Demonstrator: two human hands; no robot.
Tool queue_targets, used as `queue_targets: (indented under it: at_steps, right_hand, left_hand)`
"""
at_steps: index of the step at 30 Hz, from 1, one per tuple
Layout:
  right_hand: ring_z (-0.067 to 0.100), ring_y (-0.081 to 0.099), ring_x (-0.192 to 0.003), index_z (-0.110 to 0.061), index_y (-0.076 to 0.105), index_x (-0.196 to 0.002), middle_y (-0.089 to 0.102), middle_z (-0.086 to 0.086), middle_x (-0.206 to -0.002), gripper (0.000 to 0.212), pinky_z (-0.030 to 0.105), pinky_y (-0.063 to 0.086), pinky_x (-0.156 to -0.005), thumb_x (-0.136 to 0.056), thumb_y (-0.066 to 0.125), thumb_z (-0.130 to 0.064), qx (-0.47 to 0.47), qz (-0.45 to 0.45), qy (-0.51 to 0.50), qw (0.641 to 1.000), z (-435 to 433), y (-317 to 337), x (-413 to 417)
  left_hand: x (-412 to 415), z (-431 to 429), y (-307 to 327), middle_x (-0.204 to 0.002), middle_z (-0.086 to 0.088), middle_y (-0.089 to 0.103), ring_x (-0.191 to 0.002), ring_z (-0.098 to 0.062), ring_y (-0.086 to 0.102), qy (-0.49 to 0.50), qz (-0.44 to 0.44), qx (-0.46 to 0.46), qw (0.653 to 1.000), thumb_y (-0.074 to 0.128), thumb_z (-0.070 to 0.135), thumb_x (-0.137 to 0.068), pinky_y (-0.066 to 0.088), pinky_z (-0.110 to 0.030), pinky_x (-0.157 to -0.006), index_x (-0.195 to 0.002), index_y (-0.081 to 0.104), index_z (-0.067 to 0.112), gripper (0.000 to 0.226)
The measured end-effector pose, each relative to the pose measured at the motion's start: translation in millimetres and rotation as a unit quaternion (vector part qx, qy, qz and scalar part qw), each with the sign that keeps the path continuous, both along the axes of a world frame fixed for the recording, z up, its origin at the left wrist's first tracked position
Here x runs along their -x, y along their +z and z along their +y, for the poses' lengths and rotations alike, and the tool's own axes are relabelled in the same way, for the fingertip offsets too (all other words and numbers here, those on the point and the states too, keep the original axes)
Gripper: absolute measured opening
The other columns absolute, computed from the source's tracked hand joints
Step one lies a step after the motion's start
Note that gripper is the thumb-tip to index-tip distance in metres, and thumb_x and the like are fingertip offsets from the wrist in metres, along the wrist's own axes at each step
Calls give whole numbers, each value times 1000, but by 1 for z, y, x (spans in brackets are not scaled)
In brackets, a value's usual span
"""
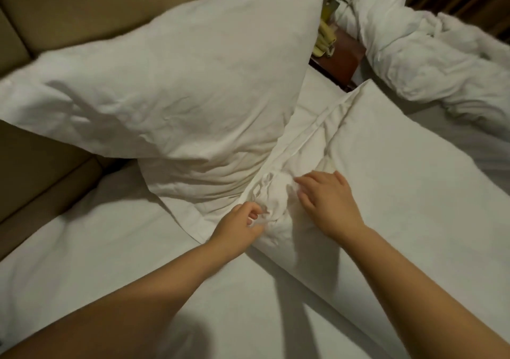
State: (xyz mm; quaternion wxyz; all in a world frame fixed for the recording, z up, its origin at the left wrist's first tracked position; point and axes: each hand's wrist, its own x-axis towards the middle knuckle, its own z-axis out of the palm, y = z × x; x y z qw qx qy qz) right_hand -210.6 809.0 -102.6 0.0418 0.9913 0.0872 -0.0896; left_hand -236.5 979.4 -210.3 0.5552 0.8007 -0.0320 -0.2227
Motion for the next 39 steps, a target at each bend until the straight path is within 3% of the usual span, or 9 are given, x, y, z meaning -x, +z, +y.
queue_targets:
  at_steps: [6,11,16,20,25,28,32,35,39]
  right_hand:
    - [17,38,-132,-28,46,-138,48,-4,-140,39,42,7,-115,-100,35,-34,-28,17,-75,997,45,45,49]
    - [19,41,-129,-29,46,-138,49,-4,-140,40,44,8,-115,-100,33,-34,-55,-2,-104,993,75,85,93]
    - [21,45,-125,-29,49,-136,54,-5,-135,40,43,14,-112,-98,36,-32,-167,-24,-173,970,108,110,126]
    - [20,43,-126,-29,48,-137,54,-5,-135,41,44,15,-114,-97,36,-29,-192,-17,-162,968,119,124,145]
    - [18,37,-132,-30,46,-137,51,-8,-136,42,46,6,-116,-97,35,-26,-180,-45,-122,975,126,140,149]
    - [17,36,-133,-32,46,-137,50,-8,-137,43,46,8,-116,-96,36,-27,-175,-58,-119,976,126,147,148]
    - [15,36,-133,-36,43,-138,48,-12,-141,42,43,12,-114,-97,37,-34,-136,-78,-158,975,112,148,131]
    - [15,33,-135,-36,40,-141,45,-12,-143,43,44,10,-115,-98,35,-36,-126,-68,-204,968,109,147,113]
    - [17,30,-137,-33,32,-145,40,-9,-147,47,46,10,-115,-98,34,-38,-100,-28,-232,967,126,141,82]
  left_hand:
    - [21,29,88,-98,7,56,-91,-11,52,-18,-87,-64,994,57,17,-89,36,-21,-77,-103,61,19,15]
    - [59,64,141,-100,7,55,-95,-13,53,-40,-134,-148,979,52,18,-91,44,-29,-82,-104,61,19,16]
    - [89,86,177,-112,1,60,-102,-17,55,-34,-172,-221,959,49,20,-92,45,-33,-88,-110,61,19,21]
    - [107,104,202,-123,3,54,-113,-20,49,-21,-162,-382,910,40,26,-95,37,-35,-89,-122,57,30,32]
    - [111,121,215,-113,0,53,-106,-22,48,12,-180,-496,849,35,28,-98,32,-33,-79,-118,57,28,30]
    - [100,132,217,-117,-2,50,-108,-23,47,14,-191,-521,832,35,28,-97,32,-34,-80,-120,53,26,29]
    - [53,162,219,-133,-6,40,-123,-27,39,17,-203,-540,817,40,27,-94,32,-42,-97,-131,44,26,37]
    - [3,184,214,-134,-7,37,-123,-28,36,-8,-216,-563,797,43,30,-93,33,-43,-96,-133,38,23,41]
    - [-63,193,199,-142,-13,29,-128,-31,32,-55,-178,-538,822,41,47,-93,31,-43,-102,-145,22,23,60]
